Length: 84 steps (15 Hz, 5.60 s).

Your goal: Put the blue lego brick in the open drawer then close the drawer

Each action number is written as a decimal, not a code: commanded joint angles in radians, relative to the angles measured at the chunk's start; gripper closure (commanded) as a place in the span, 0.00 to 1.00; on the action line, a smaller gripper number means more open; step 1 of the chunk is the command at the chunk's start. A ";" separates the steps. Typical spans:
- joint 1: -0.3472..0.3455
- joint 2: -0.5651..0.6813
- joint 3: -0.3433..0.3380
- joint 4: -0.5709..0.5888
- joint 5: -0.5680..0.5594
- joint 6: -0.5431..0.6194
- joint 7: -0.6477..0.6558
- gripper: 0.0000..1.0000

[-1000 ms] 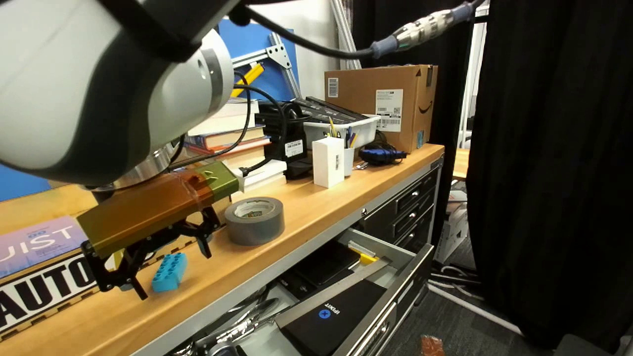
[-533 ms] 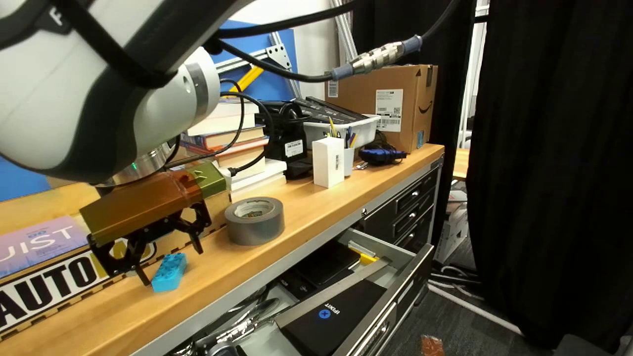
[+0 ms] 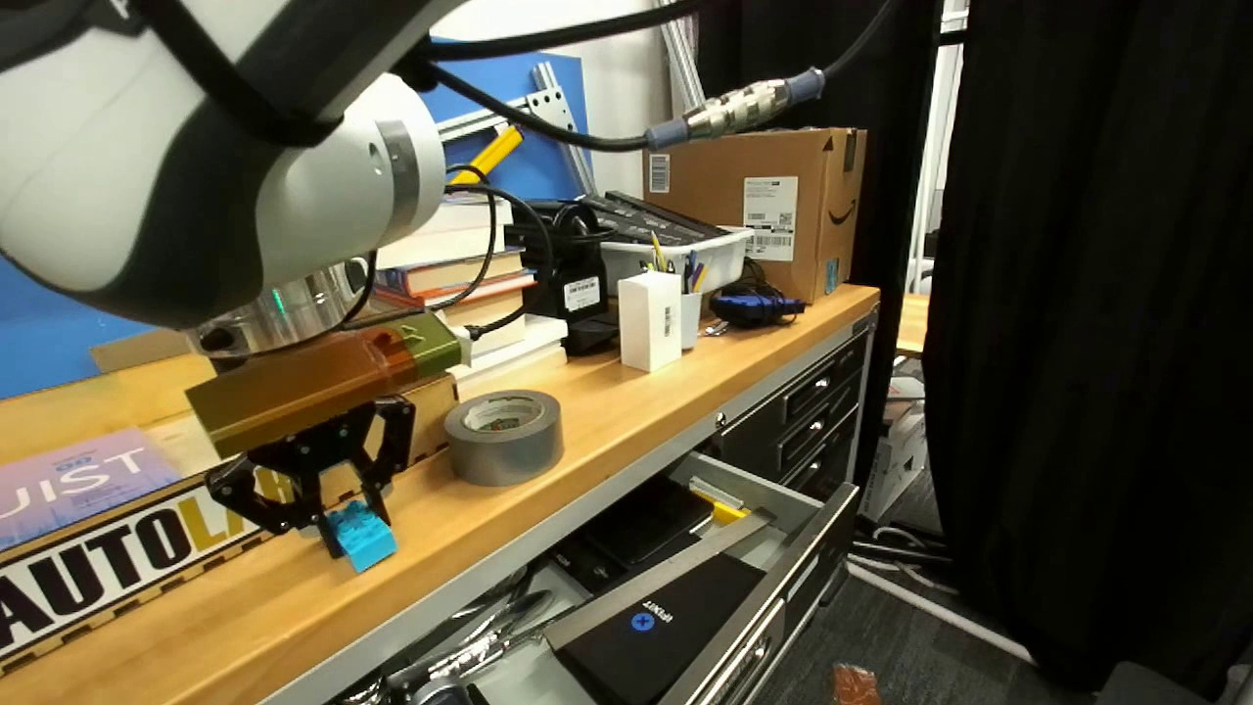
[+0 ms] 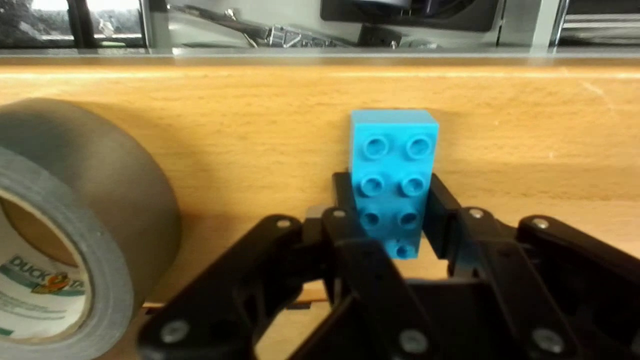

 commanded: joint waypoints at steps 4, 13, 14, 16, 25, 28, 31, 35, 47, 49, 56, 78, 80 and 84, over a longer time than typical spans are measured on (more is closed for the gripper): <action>-0.048 -0.174 0.011 -0.201 0.058 -0.175 -0.261 0.88; -0.191 -0.397 -0.037 -0.721 0.032 0.235 -0.306 0.50; -0.203 -0.408 -0.040 -0.759 0.032 0.284 -0.315 0.38; -0.224 -0.440 -0.044 -0.828 0.046 0.358 -0.345 0.25; -0.247 -0.718 -0.088 -1.062 0.178 0.253 -0.506 0.00; -0.266 -0.626 -0.098 -1.009 0.169 0.136 -0.529 0.00; -0.276 -0.555 -0.104 -1.005 0.157 0.185 -0.544 0.00; -0.278 -0.476 -0.114 -1.005 0.209 0.289 -0.613 0.00; -0.298 -0.390 -0.110 -0.935 0.286 0.526 -0.352 0.00; -0.304 -0.368 -0.118 -0.882 0.223 0.502 -0.292 0.00; -0.321 -0.244 -0.122 -0.636 0.190 0.370 -0.400 0.00; -0.299 -0.456 -0.094 -0.681 -0.013 0.395 -0.506 0.00; -0.272 -0.533 -0.062 -0.675 -0.140 0.304 -0.342 0.00; -0.265 -0.545 -0.017 -0.641 -0.132 0.214 -0.296 0.00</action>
